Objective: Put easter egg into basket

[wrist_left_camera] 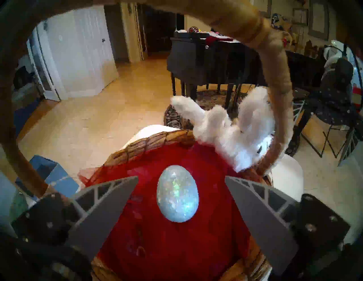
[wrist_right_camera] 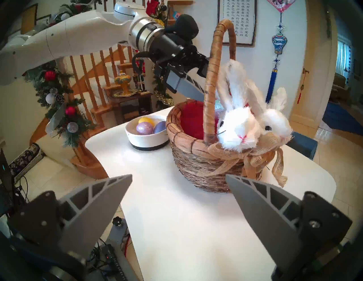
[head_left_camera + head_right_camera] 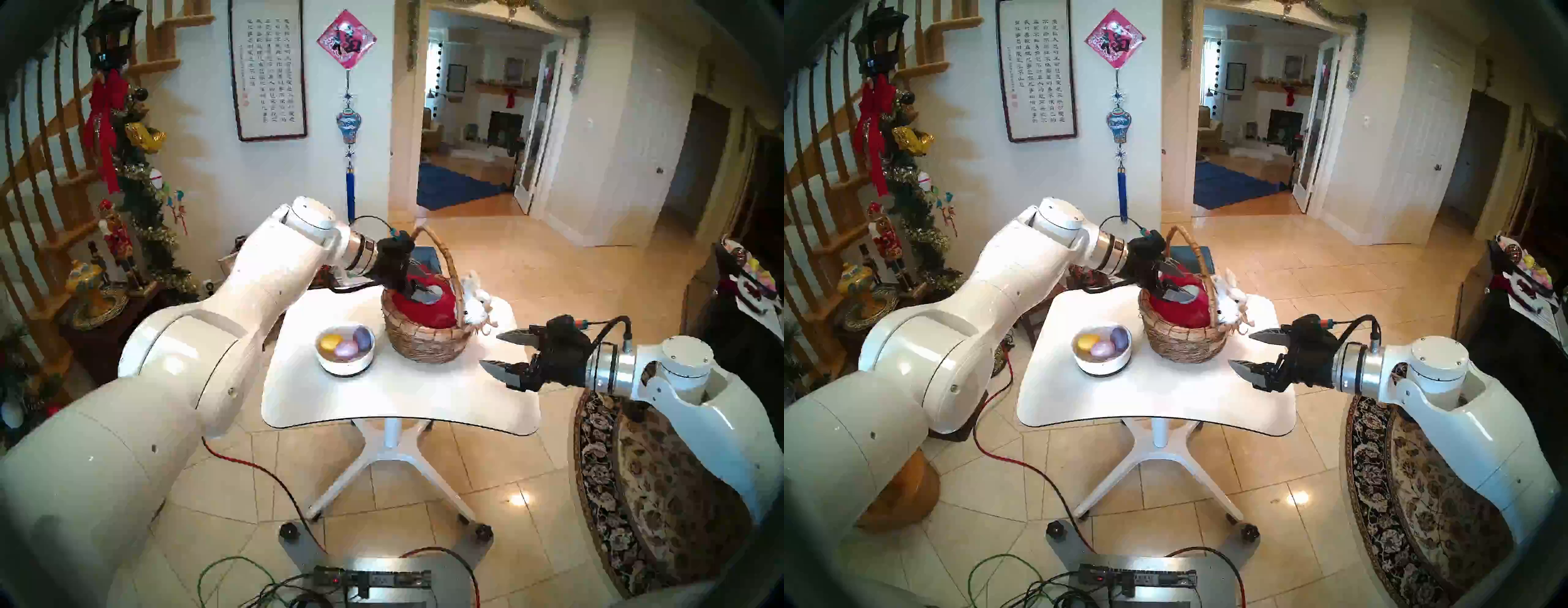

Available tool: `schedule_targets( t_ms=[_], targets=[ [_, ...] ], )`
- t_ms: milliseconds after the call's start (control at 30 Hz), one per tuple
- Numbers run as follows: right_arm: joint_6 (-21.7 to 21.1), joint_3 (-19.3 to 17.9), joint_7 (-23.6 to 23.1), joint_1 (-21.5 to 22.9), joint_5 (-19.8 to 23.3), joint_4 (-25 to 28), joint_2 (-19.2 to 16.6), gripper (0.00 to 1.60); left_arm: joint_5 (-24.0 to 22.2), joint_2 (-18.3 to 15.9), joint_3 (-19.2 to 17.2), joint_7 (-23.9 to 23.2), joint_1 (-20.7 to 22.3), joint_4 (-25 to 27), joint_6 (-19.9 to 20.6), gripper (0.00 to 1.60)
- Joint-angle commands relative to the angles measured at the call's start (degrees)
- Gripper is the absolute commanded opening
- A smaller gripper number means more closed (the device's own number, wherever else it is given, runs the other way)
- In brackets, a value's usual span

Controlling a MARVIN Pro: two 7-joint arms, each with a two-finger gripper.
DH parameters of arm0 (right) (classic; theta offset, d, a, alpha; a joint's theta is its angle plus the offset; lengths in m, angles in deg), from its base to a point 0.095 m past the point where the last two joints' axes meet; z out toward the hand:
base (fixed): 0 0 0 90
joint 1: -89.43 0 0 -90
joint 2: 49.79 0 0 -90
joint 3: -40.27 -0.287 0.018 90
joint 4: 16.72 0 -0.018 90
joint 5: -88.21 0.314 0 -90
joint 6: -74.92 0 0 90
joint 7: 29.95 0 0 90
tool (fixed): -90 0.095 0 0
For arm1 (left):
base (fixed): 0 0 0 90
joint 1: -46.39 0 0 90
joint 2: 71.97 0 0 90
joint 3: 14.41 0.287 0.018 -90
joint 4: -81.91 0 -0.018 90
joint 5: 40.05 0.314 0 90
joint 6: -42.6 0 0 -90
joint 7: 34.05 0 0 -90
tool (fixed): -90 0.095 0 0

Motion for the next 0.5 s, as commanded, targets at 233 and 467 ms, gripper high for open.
schedule_targets(
  t_ms=[233,467],
  targets=[
    [0.1,-0.5,0.1,0.1,0.1,0.0,-0.1,1.6,-2.1,-4.6,-3.7,-2.6,1.5,2.1,-1.1,1.6],
    [0.1,-0.4,0.1,0.2,0.1,0.0,-0.1,1.6,-5.0,-9.0,-7.8,-5.7,-1.7,4.8,1.4,1.6]
  ],
)
